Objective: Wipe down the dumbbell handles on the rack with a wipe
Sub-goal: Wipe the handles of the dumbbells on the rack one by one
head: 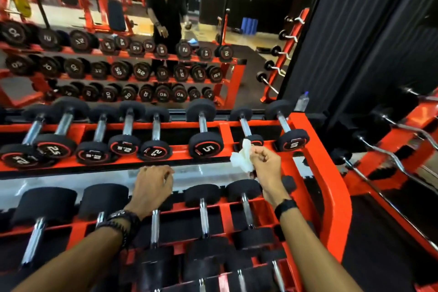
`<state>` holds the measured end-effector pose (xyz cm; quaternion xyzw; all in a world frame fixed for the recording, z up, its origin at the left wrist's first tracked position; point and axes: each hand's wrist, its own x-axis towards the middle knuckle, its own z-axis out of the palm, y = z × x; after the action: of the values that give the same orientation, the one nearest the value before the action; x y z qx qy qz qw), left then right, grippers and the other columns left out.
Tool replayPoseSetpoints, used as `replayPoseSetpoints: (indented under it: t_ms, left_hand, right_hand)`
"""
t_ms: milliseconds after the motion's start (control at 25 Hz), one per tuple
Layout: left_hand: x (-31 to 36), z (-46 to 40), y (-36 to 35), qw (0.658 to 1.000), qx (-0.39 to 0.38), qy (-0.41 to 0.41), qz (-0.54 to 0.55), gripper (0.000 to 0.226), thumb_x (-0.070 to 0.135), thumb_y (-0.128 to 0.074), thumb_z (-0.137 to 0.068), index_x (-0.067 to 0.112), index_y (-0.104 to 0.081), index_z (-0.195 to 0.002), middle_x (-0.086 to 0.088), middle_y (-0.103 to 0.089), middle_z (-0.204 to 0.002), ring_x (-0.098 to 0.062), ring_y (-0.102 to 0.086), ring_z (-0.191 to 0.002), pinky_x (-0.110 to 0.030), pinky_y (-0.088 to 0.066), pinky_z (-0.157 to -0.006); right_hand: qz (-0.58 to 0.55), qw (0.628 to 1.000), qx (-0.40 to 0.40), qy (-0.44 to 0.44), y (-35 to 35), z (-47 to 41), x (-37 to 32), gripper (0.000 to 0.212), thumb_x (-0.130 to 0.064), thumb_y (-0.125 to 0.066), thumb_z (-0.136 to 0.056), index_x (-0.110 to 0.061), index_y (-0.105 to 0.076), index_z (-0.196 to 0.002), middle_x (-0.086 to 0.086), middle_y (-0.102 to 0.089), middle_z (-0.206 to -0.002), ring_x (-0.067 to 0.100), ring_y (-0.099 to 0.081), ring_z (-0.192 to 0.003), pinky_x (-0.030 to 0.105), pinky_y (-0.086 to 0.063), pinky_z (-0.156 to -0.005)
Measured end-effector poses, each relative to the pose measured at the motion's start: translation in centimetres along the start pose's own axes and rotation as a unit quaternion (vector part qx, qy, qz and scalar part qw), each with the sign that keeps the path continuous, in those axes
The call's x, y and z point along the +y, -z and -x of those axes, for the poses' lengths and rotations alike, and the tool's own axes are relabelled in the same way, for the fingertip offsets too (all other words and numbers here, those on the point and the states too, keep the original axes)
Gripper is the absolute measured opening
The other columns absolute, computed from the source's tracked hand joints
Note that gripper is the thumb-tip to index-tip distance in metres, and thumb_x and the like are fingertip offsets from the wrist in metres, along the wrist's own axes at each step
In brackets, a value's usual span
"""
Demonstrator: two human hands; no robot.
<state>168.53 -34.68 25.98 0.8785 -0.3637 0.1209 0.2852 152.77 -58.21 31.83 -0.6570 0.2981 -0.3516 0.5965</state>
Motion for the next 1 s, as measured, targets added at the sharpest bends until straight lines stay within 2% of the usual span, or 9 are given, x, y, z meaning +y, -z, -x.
replayPoseSetpoints:
  t_ms: [200,400,560,680,760,880,1000]
  left_hand:
    - [-0.4,-0.8,1.3,0.999,-0.01,0.049,-0.018,0.022,0.027,-0.052,-0.076,0.017,-0.072,-0.072,0.001,-0.071,-0.067,-0.025,-0.068,-0.069,-0.04,-0.054,-0.073]
    - [-3.6,-2.8,0.3,0.996,0.016,0.088,-0.005,0.029,0.029,-0.055,-0.077,0.012,-0.071,-0.095,-0.003,-0.072,-0.087,-0.028,-0.067,-0.083,-0.043,-0.053,-0.081]
    - [-5.7,-6.9,-1.9,0.993,0.048,0.107,0.021,0.031,0.02,-0.065,-0.076,0.006,-0.066,-0.104,-0.011,-0.069,-0.093,-0.034,-0.064,-0.088,-0.044,-0.052,-0.079]
    - [-7.0,-10.7,-3.7,0.991,0.066,0.114,0.035,0.035,0.015,-0.071,-0.076,0.004,-0.063,-0.108,-0.012,-0.065,-0.096,-0.035,-0.06,-0.095,-0.046,-0.05,-0.082]
    - [-7.5,-13.0,-4.6,0.989,0.079,0.118,0.052,0.038,0.015,-0.071,-0.077,0.004,-0.061,-0.111,-0.013,-0.063,-0.102,-0.035,-0.058,-0.101,-0.047,-0.05,-0.086]
    - [-8.6,-17.0,-6.4,0.989,0.07,0.124,0.047,0.051,0.016,-0.074,-0.075,0.001,-0.057,-0.121,-0.015,-0.06,-0.11,-0.036,-0.056,-0.105,-0.048,-0.05,-0.09]
    - [-9.7,-19.7,-8.5,0.981,0.027,0.185,0.044,0.067,0.022,-0.075,-0.076,0.004,-0.047,-0.134,-0.014,-0.053,-0.12,-0.036,-0.054,-0.108,-0.048,-0.05,-0.09]
  right_hand:
    - [-0.016,1.0,-0.014,0.001,-0.7,-0.8,-0.6,0.021,0.0,-0.055,-0.094,-0.014,-0.067,-0.085,0.002,-0.063,-0.068,0.01,-0.052,-0.047,0.019,-0.037,-0.037]
    - [0.007,0.998,-0.069,0.008,-5.0,-2.7,-0.1,0.019,-0.002,-0.056,-0.094,-0.016,-0.068,-0.088,0.007,-0.067,-0.078,0.014,-0.056,-0.061,0.019,-0.04,-0.042]
    - [0.056,0.992,-0.103,0.038,-7.4,-6.1,-0.1,0.021,-0.001,-0.055,-0.094,-0.014,-0.066,-0.084,0.001,-0.064,-0.073,0.008,-0.054,-0.056,0.019,-0.043,-0.043]
    - [0.091,0.988,-0.102,0.075,-9.5,-10.5,-0.5,0.019,-0.001,-0.057,-0.093,-0.014,-0.066,-0.083,0.003,-0.067,-0.078,0.009,-0.058,-0.066,0.02,-0.048,-0.056]
    - [0.113,0.984,-0.102,0.094,-11.1,-13.4,-0.2,0.019,0.0,-0.059,-0.092,-0.015,-0.066,-0.082,0.003,-0.069,-0.08,0.009,-0.059,-0.071,0.019,-0.047,-0.064]
    - [0.153,0.975,-0.111,0.117,-14.1,-17.3,1.6,0.022,0.0,-0.062,-0.089,-0.019,-0.066,-0.08,0.0,-0.07,-0.079,0.004,-0.06,-0.07,0.019,-0.047,-0.067]
    - [0.202,0.964,-0.125,0.116,-17.4,-20.5,4.6,0.02,0.001,-0.063,-0.087,-0.017,-0.066,-0.08,0.0,-0.069,-0.078,0.01,-0.061,-0.073,0.022,-0.048,-0.07]
